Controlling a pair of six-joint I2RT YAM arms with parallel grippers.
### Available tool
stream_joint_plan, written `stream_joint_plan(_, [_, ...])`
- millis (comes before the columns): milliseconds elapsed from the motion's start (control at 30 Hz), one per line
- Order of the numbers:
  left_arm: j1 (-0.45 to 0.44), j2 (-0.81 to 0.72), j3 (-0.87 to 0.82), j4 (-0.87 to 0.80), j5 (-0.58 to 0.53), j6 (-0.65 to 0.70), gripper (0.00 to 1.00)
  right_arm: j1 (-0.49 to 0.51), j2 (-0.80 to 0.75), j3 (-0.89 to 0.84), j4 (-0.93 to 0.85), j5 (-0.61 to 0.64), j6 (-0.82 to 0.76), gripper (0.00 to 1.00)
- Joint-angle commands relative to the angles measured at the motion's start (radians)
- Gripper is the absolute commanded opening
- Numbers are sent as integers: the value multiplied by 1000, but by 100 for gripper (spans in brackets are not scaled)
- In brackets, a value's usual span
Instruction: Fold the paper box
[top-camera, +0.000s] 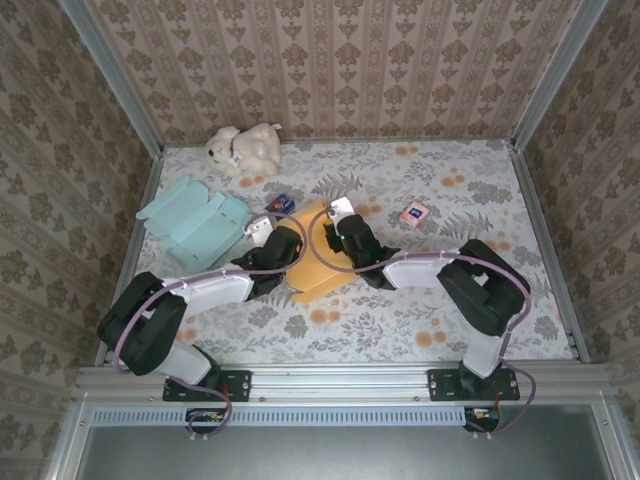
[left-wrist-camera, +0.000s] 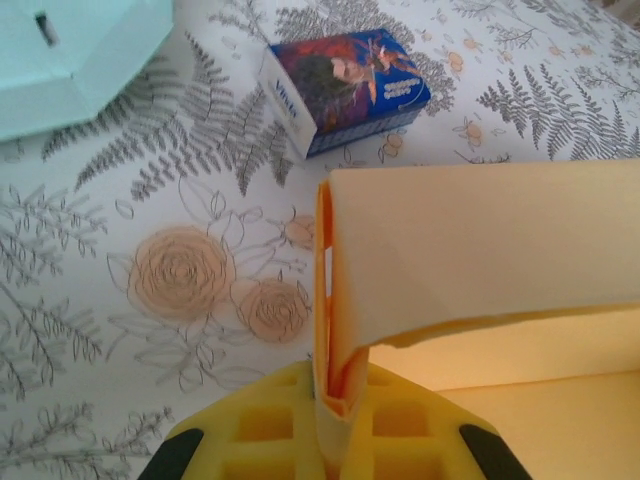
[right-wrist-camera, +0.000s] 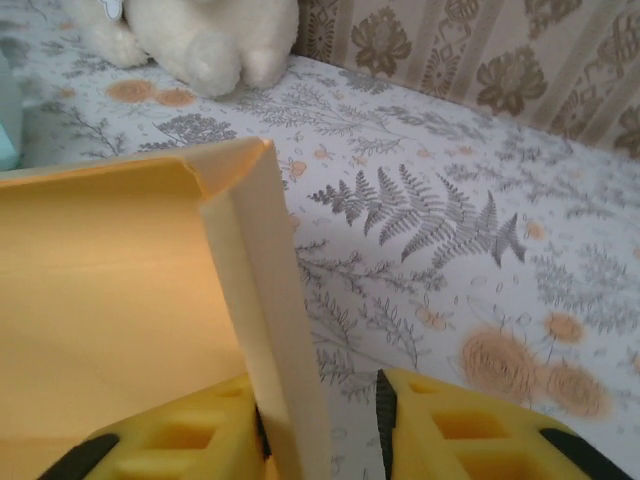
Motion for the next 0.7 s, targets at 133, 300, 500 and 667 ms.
stream_joint_plan(133, [43,-1,-48,276,79,402,0,-6,-306,-128,-192,-97,189,39])
stream_joint_plan(300, [48,-14,-135,492,271,630,0,-5,-516,-173,-331,-39,266,39])
stream_joint_plan(500, [49,-32,-204,584,392,783,0,-21,-663,-221,-376,12,265,42])
stream_joint_plan(667, [51,-7,-273,705,481,873,0,-45,-601,-215,-351,-100,254,42])
